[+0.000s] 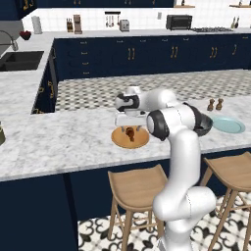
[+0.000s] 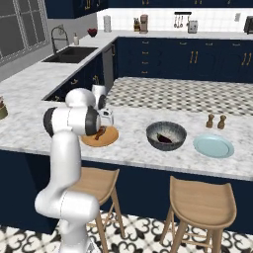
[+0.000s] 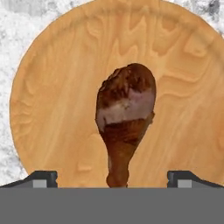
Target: Pick the chicken drumstick and eggplant from their plates and place them in the bowl. Then put the bowl in the fridge.
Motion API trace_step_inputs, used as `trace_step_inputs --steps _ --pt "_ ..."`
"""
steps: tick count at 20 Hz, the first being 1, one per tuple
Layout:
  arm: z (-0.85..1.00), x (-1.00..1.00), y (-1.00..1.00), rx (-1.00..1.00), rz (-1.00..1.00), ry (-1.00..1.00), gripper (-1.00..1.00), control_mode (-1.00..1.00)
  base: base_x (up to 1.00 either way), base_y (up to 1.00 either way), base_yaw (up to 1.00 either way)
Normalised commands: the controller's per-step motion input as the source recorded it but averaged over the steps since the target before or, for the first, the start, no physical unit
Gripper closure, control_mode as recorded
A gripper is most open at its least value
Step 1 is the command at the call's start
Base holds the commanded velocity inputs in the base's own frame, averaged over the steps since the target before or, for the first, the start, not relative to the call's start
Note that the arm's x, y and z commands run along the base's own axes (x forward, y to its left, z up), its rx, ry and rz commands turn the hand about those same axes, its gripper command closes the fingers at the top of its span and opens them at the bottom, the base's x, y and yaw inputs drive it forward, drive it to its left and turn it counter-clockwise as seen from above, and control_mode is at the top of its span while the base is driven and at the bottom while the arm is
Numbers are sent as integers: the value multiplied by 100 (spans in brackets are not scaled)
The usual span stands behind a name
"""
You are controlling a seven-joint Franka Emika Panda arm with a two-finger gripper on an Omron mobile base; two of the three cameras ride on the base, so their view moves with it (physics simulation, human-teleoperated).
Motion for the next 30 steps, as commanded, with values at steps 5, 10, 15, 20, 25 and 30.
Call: trace_step_inputs --steps 5,10,15,20,25,30 --pt "-48 33 0 0 0 0 -100 -100 0 0 0" --pt "-50 6 0 0 0 1 100 -100 0 0 0" --pt "-5 -30 -3 0 0 -1 100 -100 0 0 0" --pt "18 -90 -26 0 0 -1 100 -100 0 0 0" --pt "82 -78 -54 0 -1 -6 100 -100 0 0 0" --pt "85 -36 -77 -2 0 -5 100 -100 0 0 0"
